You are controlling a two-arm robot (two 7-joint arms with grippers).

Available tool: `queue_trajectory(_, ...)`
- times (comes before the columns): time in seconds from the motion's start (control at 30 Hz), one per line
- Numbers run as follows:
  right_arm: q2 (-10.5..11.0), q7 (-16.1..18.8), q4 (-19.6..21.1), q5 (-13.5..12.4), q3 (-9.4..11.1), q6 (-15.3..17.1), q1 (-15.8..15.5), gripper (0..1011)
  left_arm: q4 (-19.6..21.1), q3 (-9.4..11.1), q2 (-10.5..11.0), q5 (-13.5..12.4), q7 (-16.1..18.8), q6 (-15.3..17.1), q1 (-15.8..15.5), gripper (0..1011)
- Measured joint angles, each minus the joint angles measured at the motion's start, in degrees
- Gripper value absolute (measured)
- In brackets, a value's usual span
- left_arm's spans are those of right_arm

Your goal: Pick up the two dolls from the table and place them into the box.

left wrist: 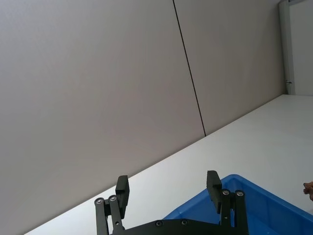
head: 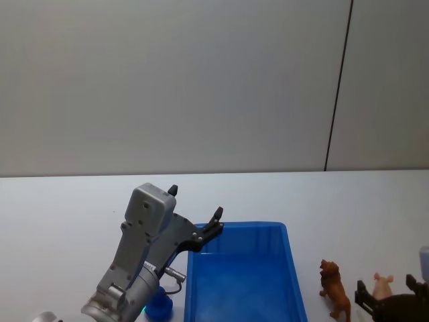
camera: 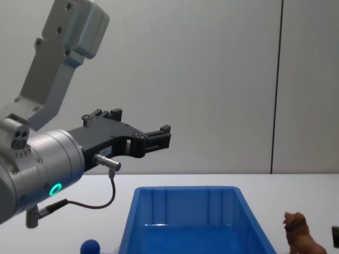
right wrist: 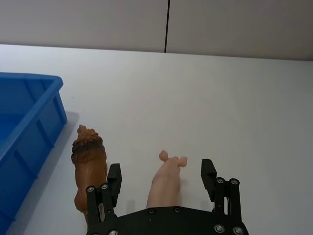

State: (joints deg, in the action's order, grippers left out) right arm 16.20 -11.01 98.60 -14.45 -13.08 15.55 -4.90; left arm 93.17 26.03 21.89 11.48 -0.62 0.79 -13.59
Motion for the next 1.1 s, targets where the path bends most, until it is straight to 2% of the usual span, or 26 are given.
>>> queue_trajectory(0.3, -1.0, 0.1, -1.9, 0.5, -0.3, 0.5, 0.1, 981, 0.0, 0.0, 0.0, 0.0, 0.0, 0.0, 0.0, 1001)
queue_trajectory(0.5, -1.5, 0.1, -2.6, 0.9, -0.4, 1.2, 0.1, 836, 0.0, 0.0, 0.0, 0.0, 0.0, 0.0, 0.0, 1002)
queue_trajectory(0.53, -1.5, 0.1, -2.7, 0.9, -0.4, 1.3, 0.1, 781, 0.0, 0.0, 0.0, 0.0, 0.0, 0.0, 0.0, 1001)
queue_trajectory(0.6, -1.7, 0.0, -2.8, 1.1, -0.4, 1.5, 0.1, 763, 0.0, 0.0, 0.0, 0.0, 0.0, 0.0, 0.0, 1001)
queue_trajectory(0.73, -1.8, -0.4, -2.8, 1.4, -0.4, 1.8, -0.1, 617, 0.0, 0.0, 0.0, 0.0, 0.0, 0.0, 0.0, 1001)
queue_trajectory(0.77, -1.9, -0.5, -2.8, 1.4, -0.4, 1.9, -0.1, 617, 0.0, 0.0, 0.0, 0.0, 0.0, 0.0, 0.0, 1001)
queue_trajectory(0.8, -1.9, -0.7, -2.8, 1.5, -0.3, 2.0, -0.2, 547, 0.0, 0.0, 0.0, 0.0, 0.0, 0.0, 0.0, 1001)
queue_trajectory(0.97, -2.1, -1.3, -2.3, 1.7, -0.2, 2.3, -0.5, 394, 0.0, 0.0, 0.0, 0.0, 0.0, 0.0, 0.0, 1002)
queue_trajectory(1.1, -2.3, -1.9, -1.6, 1.9, -0.1, 2.3, -0.8, 360, 0.0, 0.0, 0.0, 0.0, 0.0, 0.0, 0.0, 1001)
